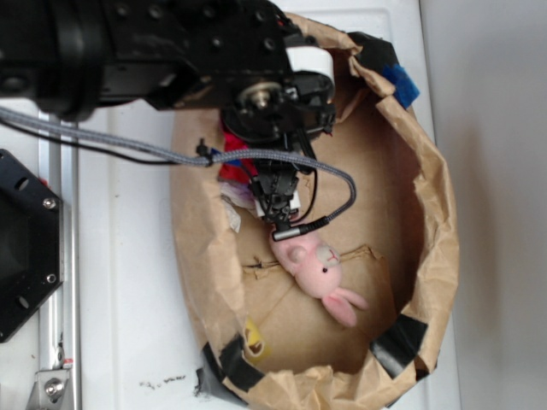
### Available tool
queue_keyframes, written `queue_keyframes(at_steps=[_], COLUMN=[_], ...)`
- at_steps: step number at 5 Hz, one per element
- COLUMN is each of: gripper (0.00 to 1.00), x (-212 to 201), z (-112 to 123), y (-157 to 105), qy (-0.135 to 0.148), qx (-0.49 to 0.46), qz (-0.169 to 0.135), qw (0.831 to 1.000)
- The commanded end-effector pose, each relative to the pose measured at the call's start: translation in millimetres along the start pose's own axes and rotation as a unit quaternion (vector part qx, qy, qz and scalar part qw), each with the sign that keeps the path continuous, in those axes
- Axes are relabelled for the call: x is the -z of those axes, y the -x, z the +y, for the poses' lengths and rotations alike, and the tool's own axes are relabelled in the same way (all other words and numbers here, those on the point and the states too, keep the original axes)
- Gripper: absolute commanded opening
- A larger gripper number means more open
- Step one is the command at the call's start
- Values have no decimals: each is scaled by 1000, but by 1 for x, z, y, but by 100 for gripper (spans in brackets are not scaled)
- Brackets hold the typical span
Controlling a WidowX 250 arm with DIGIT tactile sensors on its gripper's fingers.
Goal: Grab the red paper.
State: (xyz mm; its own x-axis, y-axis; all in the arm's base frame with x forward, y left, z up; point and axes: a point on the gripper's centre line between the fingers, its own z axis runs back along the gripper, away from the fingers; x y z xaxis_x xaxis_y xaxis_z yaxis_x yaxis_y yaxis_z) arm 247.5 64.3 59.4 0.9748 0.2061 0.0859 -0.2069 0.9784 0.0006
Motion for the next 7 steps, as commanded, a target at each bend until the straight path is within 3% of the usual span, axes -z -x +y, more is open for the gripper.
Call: queue_keyframes(at_steps=[1, 2, 7], gripper=[100, 0, 0], x=[-1, 0, -6], z=[5, 6, 4], y=[-18, -19, -19], qy=[-6, -4, 13], qx=[-5, -13, -15], qz=[1, 2, 3], qw=[1000, 1000, 1000])
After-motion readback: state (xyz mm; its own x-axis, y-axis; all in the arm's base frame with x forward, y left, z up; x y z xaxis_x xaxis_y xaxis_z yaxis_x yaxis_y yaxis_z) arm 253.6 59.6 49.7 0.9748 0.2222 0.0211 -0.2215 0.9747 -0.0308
